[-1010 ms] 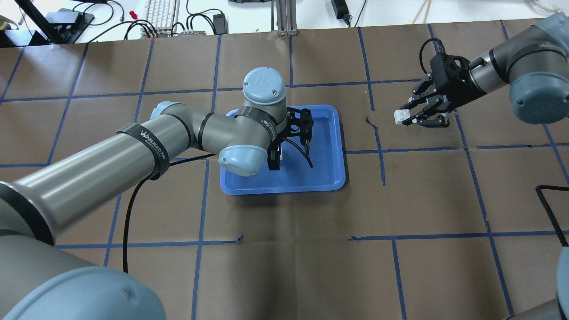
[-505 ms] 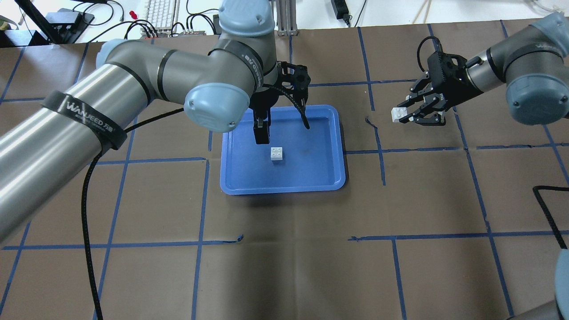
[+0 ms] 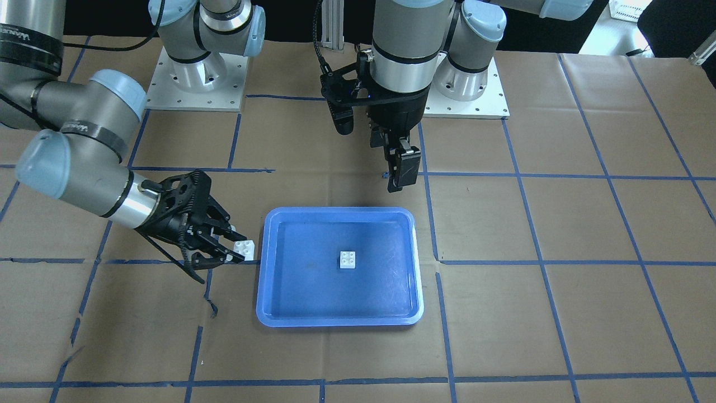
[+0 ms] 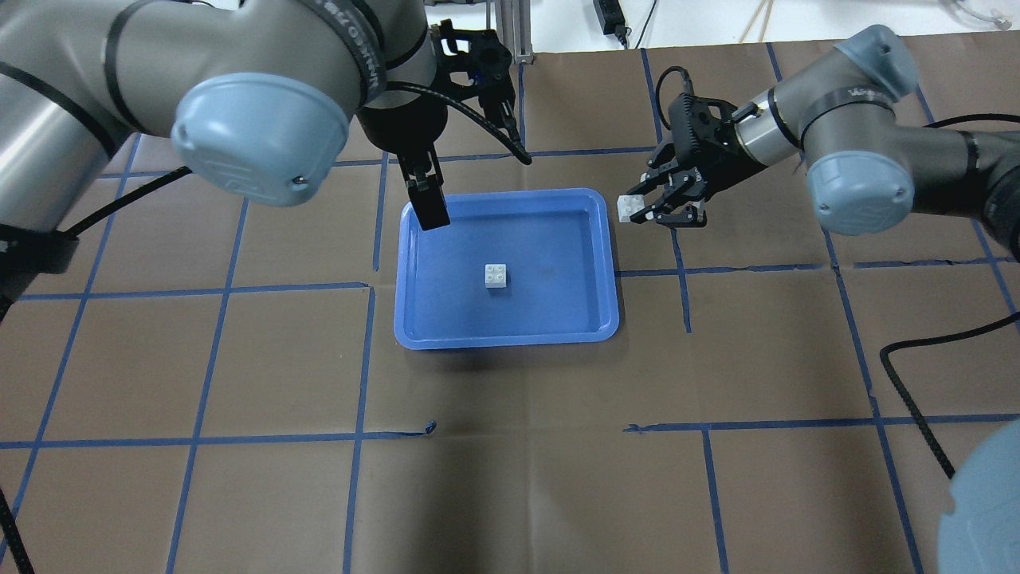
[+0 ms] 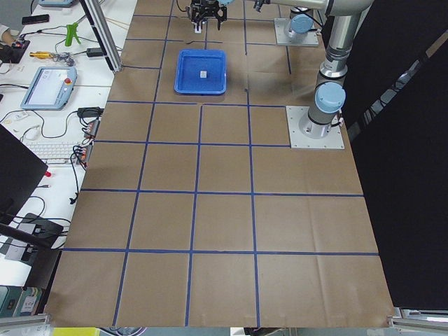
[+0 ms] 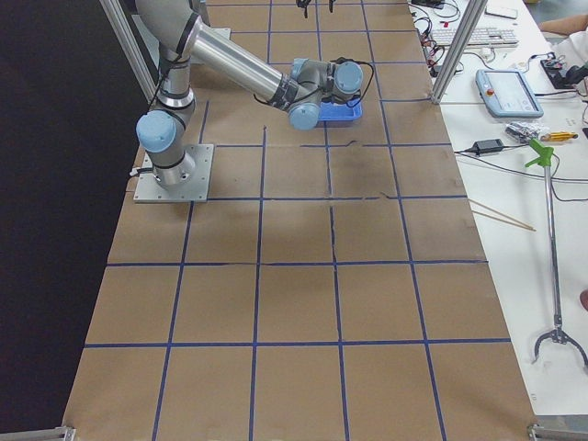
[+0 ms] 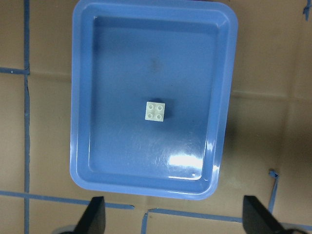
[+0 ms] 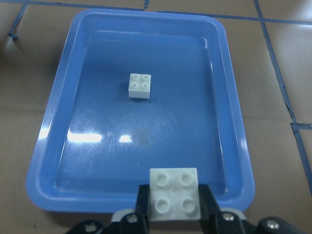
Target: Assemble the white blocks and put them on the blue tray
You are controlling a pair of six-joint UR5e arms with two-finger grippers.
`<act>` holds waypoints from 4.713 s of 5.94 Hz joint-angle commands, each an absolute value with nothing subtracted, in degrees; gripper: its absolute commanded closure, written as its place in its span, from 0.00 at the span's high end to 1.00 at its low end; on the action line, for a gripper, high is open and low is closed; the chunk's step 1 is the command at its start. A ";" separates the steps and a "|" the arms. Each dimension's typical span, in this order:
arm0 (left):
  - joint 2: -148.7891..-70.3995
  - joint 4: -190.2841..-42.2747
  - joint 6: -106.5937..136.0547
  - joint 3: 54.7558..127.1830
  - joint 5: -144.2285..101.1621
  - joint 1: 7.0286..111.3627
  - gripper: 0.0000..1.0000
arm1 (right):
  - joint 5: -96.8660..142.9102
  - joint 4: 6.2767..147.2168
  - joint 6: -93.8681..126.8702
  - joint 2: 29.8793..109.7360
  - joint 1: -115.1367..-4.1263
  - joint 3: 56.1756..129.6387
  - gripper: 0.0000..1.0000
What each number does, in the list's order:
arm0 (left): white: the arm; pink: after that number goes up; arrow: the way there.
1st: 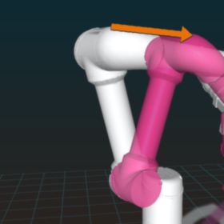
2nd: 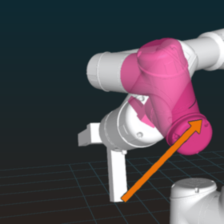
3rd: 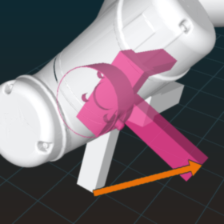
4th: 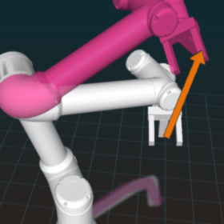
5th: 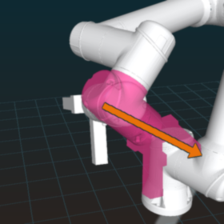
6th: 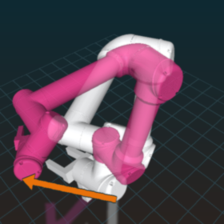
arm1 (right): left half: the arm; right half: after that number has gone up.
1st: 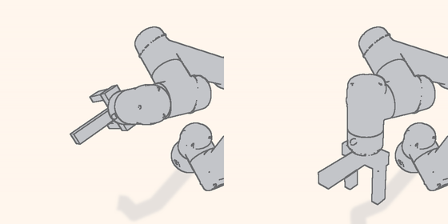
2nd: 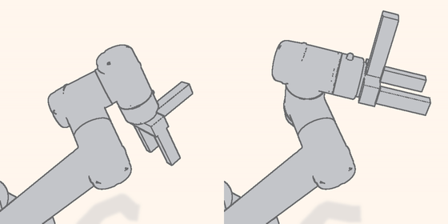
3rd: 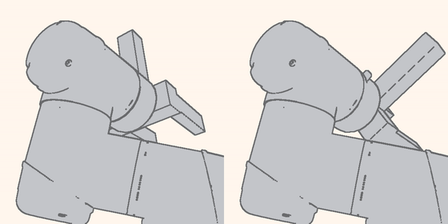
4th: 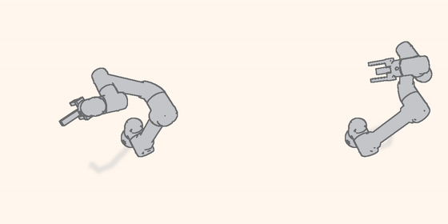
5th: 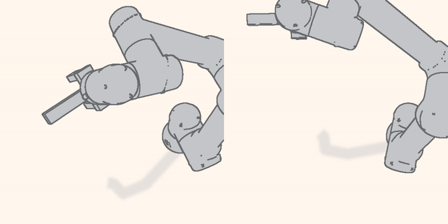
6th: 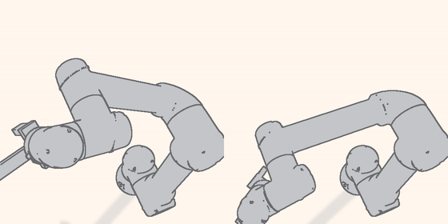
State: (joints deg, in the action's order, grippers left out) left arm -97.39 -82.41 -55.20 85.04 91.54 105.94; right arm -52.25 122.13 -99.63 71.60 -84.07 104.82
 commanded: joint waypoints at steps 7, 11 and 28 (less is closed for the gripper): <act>-88.51 -95.97 3.87 83.67 91.58 94.48 0.99 | -52.21 151.96 -79.10 58.19 -96.50 110.04 0.27; -88.51 -93.00 3.60 84.64 91.84 94.04 0.99 | -52.64 151.96 -75.76 58.18 -97.64 110.04 0.27; -88.42 -92.81 3.43 84.90 92.20 94.04 0.99 | -52.56 152.23 -75.76 57.31 -98.26 110.21 0.28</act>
